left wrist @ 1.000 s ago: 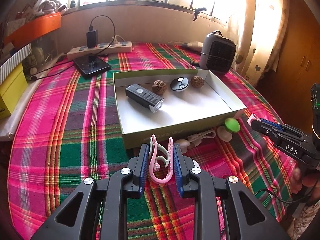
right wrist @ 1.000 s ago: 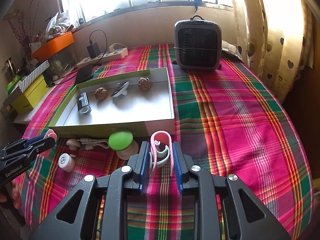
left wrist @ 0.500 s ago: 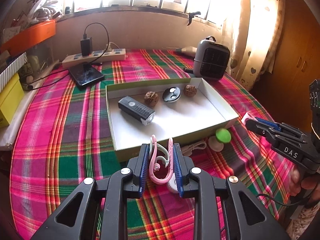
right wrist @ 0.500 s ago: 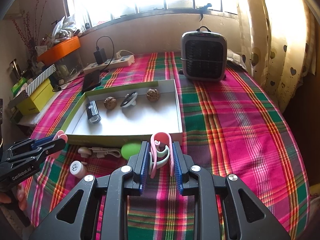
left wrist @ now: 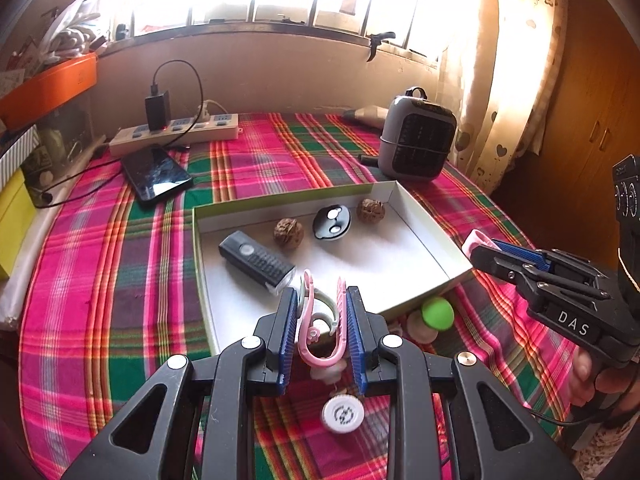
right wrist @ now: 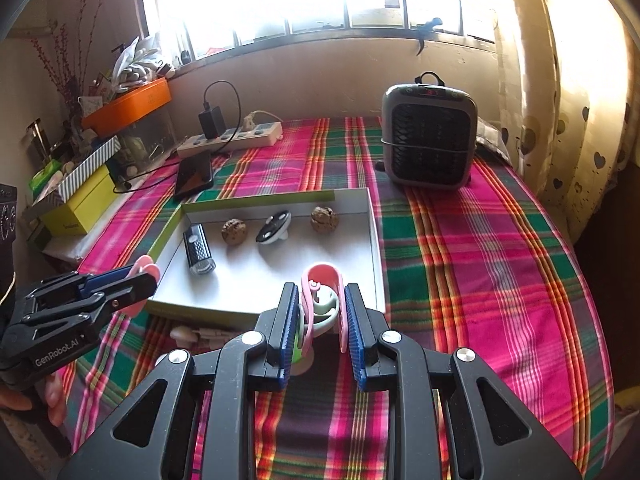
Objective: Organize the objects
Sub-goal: 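Carry both pink ear hooks over the white box with both tools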
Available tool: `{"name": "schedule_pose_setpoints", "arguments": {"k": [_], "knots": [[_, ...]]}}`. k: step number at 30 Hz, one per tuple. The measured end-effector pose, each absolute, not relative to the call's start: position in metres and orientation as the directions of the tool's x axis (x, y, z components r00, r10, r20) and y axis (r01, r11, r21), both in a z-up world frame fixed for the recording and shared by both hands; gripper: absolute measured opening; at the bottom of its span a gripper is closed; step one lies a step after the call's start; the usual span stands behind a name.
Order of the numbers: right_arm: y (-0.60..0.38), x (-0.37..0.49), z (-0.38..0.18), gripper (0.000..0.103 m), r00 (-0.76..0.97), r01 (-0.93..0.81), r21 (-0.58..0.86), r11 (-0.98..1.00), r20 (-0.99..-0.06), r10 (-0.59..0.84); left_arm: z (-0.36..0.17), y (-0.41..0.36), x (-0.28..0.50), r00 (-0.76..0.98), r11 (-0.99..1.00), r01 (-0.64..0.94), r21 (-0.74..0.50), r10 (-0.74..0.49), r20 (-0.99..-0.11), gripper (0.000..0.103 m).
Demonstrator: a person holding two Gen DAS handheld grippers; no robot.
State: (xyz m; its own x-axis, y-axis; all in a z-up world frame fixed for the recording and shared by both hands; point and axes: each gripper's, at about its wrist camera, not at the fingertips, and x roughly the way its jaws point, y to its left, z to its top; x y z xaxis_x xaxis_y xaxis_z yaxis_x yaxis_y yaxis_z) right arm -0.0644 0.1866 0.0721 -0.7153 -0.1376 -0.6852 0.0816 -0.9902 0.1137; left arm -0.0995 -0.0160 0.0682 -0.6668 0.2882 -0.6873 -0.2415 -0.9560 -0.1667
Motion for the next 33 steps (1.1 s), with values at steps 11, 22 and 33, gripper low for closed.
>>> {"name": "schedule_pose_setpoints", "arguments": {"k": [11, 22, 33], "knots": [[0.188, -0.092, 0.072, 0.024, -0.698, 0.1, 0.125, -0.987, -0.698, -0.159, 0.067, -0.007, -0.129, -0.654, -0.949, -0.253, -0.186, 0.309, -0.691, 0.022], [0.191, -0.129, 0.058, 0.024, -0.655, 0.123, 0.13, -0.984, -0.734, -0.179, 0.056, -0.001, -0.157, -0.636, -0.95, -0.242, -0.195, 0.307, -0.708, 0.022], [0.193, -0.154, 0.039, 0.024, -0.606, 0.135, 0.124, -0.983, -0.774, -0.181, 0.036, 0.006, -0.182, -0.595, -0.951, -0.23, -0.205, 0.304, -0.744, 0.022]]}}
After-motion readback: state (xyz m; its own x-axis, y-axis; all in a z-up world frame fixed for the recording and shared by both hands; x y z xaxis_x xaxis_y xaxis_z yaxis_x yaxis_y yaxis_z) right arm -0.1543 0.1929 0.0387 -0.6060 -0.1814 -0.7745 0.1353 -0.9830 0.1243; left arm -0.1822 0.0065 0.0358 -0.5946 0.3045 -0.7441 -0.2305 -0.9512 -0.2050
